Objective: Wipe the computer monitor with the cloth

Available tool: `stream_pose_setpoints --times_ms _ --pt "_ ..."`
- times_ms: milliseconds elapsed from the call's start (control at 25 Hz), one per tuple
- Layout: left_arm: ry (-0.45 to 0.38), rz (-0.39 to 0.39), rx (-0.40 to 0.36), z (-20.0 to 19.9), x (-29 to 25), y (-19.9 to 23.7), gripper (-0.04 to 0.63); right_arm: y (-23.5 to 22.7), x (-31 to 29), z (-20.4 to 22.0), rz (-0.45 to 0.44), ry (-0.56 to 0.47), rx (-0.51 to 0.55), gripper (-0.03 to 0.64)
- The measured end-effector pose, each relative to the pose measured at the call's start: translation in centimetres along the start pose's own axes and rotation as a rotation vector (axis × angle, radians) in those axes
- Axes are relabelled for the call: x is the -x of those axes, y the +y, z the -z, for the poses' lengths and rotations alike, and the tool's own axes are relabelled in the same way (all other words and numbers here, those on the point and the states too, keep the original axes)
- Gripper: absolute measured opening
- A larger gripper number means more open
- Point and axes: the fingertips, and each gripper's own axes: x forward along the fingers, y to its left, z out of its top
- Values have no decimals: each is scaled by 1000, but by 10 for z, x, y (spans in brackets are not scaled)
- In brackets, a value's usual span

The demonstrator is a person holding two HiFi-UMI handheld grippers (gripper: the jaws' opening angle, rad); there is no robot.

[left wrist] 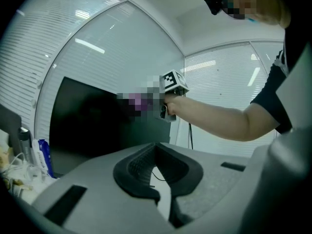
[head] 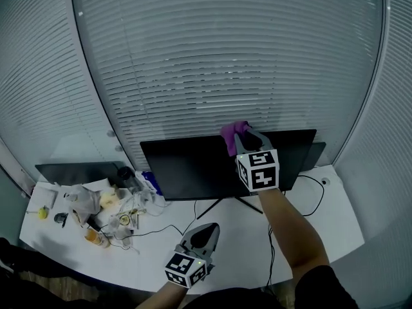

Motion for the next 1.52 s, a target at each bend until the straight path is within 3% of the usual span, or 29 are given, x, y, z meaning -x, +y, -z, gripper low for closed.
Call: stream_pose_setpoints --times_ms 680,1120,1520 --pt "52 76 -29 17 -82 -85 5 -140 53 39 95 17 -38 75" --pt "66 99 -28 13 -119 -140 5 -217 93 40 134 26 -59 75" --pt "74 112 -28 30 -157 -168 5 -268 106 71 147 41 -85 75"
